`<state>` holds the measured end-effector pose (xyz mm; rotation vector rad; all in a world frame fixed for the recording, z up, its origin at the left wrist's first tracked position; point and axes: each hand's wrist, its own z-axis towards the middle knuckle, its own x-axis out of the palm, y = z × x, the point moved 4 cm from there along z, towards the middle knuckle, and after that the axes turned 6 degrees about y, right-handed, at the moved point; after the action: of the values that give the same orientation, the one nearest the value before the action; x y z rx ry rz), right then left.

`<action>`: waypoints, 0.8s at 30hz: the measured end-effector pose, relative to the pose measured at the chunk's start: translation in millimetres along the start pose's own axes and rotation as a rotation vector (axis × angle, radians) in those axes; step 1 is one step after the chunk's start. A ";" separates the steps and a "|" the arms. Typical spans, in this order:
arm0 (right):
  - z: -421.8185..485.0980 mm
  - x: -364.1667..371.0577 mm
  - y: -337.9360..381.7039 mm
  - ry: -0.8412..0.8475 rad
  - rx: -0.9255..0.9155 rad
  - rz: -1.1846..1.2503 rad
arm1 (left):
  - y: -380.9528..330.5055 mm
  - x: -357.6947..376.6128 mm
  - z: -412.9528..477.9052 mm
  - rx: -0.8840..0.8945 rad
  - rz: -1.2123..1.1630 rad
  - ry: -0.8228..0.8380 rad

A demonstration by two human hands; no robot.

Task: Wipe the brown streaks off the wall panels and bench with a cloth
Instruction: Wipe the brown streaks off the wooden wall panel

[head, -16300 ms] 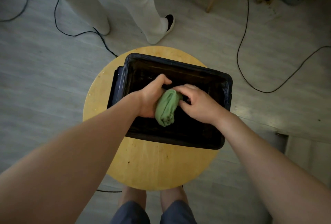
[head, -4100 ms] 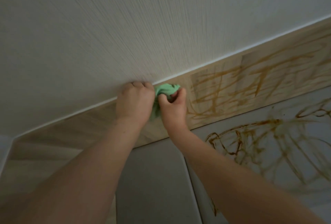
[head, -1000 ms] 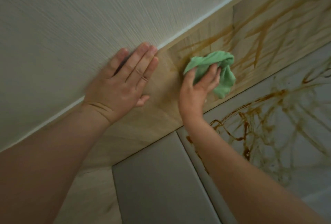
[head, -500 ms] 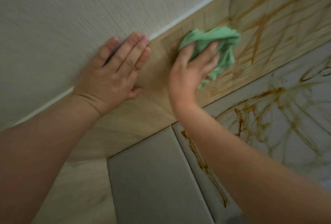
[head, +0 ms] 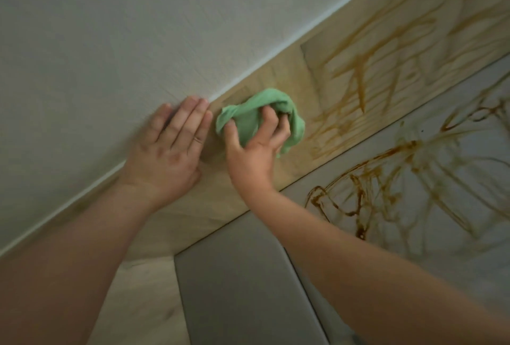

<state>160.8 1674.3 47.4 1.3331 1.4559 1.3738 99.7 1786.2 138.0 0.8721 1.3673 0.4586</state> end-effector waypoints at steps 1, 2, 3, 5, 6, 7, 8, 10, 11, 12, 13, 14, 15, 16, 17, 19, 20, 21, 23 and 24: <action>4.7 -6.1 -2.7 -0.008 -0.018 -0.005 | 0.2 -4.6 -0.7 0.012 -0.010 0.030; 15.4 -16.7 -1.9 -0.040 -0.013 -0.005 | 3.3 -10.4 0.7 0.029 -0.012 0.041; 27.0 -28.9 0.1 -0.078 -0.003 -0.004 | 6.7 -16.2 3.9 0.056 -0.012 0.034; 45.6 -51.7 8.9 -0.147 -0.003 -0.007 | 11.5 -29.2 20.2 0.111 -0.038 -0.017; 49.5 -57.6 13.0 -0.163 -0.027 -0.018 | 12.8 -35.2 31.2 0.124 -0.064 -0.037; 52.9 -62.9 16.5 -0.176 -0.071 -0.029 | 12.6 -40.7 46.2 0.132 -0.081 -0.057; 54.4 -66.3 18.7 -0.181 -0.114 -0.040 | 11.5 -46.4 60.6 0.134 -0.092 -0.079; 63.6 -74.2 12.0 -0.187 -0.121 -0.047 | 5.1 -54.7 91.3 0.146 -0.083 -0.099; 70.0 -78.1 3.6 -0.183 -0.062 -0.031 | 1.2 -56.7 104.9 0.147 -0.061 -0.081; 77.4 -83.2 -8.1 -0.183 0.040 0.010 | -3.6 -56.9 118.4 0.146 -0.027 -0.055; 83.9 -88.5 -20.4 -0.183 0.150 0.056 | -8.9 -56.5 127.9 0.133 0.020 -0.034; 90.1 -94.3 -34.5 -0.183 0.246 0.096 | -15.2 -54.1 135.7 0.113 0.069 -0.023; 95.2 -99.2 -48.1 -0.180 0.316 0.114 | -20.6 -50.7 138.9 0.085 0.103 -0.015; 100.0 -104.5 -62.4 -0.181 0.374 0.126 | -25.7 -46.5 141.2 0.059 0.115 -0.004; 103.6 -107.3 -76.1 -0.181 0.431 0.139 | -27.9 -43.8 140.5 0.037 0.109 0.008; 111.5 -111.9 -107.4 -0.174 0.575 0.194 | -28.8 -43.2 141.1 0.028 0.080 0.000; 115.3 -113.6 -123.5 -0.164 0.645 0.235 | -27.8 -45.3 143.1 0.041 0.064 -0.016; 120.0 -115.0 -140.4 -0.162 0.686 0.284 | -27.8 -46.7 148.0 0.069 0.047 -0.038; 129.2 -117.4 -167.1 -0.158 0.687 0.353 | -28.5 -50.2 160.4 0.114 0.023 -0.046; 133.4 -115.4 -176.6 -0.160 0.683 0.364 | -28.3 -49.7 165.2 0.120 0.019 -0.030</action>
<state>276.9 1611.5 -164.3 2.1717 1.7015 0.9630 244.0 1687.7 143.6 0.9872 1.3708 0.3796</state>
